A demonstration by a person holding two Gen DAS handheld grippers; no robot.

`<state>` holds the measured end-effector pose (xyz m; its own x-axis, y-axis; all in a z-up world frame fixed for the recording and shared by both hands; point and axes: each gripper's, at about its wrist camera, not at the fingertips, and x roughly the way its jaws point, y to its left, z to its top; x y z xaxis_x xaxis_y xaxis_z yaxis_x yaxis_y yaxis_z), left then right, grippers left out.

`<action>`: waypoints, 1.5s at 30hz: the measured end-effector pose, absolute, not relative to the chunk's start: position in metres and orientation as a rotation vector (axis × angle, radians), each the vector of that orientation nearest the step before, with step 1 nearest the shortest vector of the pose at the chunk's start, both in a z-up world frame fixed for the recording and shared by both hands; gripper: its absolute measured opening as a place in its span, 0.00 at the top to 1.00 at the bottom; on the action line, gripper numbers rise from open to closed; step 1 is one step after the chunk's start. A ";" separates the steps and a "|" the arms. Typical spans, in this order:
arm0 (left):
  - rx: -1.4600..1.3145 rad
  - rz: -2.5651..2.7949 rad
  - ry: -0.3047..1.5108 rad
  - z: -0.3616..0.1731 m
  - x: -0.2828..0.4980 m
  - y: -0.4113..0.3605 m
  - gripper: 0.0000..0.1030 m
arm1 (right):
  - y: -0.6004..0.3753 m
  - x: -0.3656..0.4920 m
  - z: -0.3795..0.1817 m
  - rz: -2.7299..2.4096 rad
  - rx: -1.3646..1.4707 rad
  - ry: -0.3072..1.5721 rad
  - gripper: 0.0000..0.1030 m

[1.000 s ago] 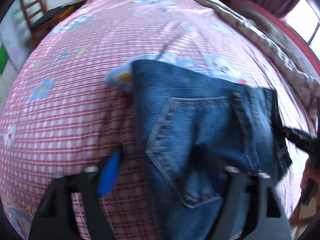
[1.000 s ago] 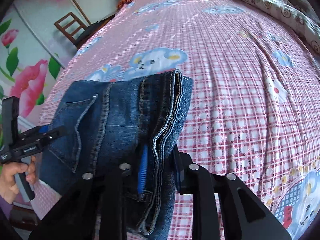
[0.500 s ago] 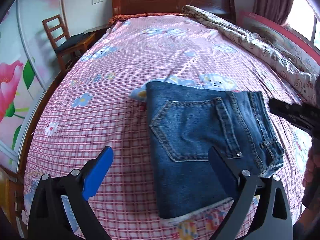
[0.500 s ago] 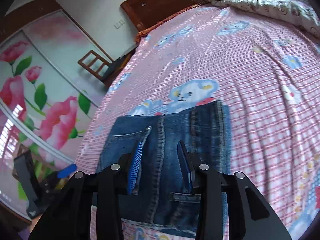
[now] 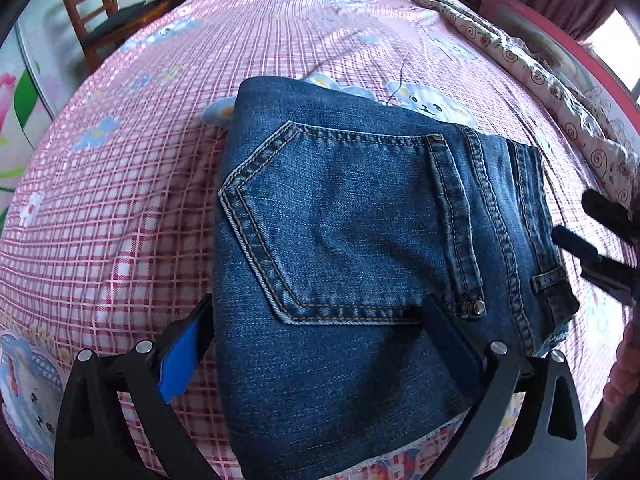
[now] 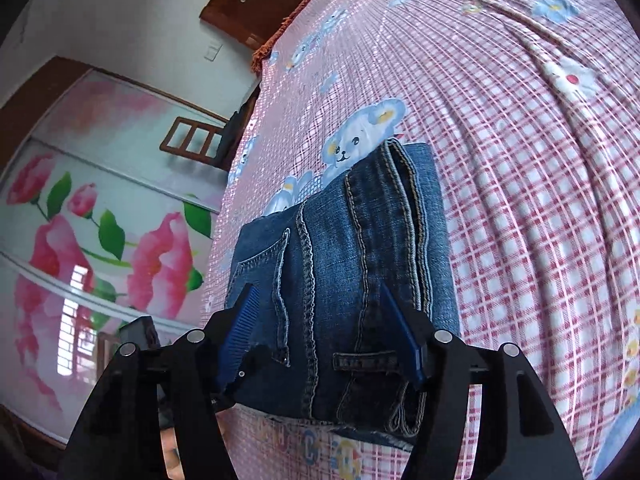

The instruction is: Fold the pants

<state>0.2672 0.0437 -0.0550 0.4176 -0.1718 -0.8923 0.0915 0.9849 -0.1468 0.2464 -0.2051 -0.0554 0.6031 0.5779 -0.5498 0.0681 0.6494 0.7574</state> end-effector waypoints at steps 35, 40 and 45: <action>-0.312 -0.248 0.985 -0.017 0.144 0.113 0.02 | -0.218 0.080 -0.037 0.210 1.110 0.882 0.14; -0.315 -0.298 0.963 -0.008 0.134 0.114 0.02 | -0.221 0.062 -0.025 0.190 1.128 0.875 0.14; -0.328 -0.347 0.903 0.004 0.124 0.138 0.02 | -0.200 0.065 -0.011 0.242 1.101 0.890 0.14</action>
<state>0.1239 0.1377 0.0036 0.5711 -0.4259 -0.7018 0.1542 0.8953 -0.4179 0.0654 -0.2003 -0.0111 0.6431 0.5779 -0.5025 0.2444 0.4669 0.8498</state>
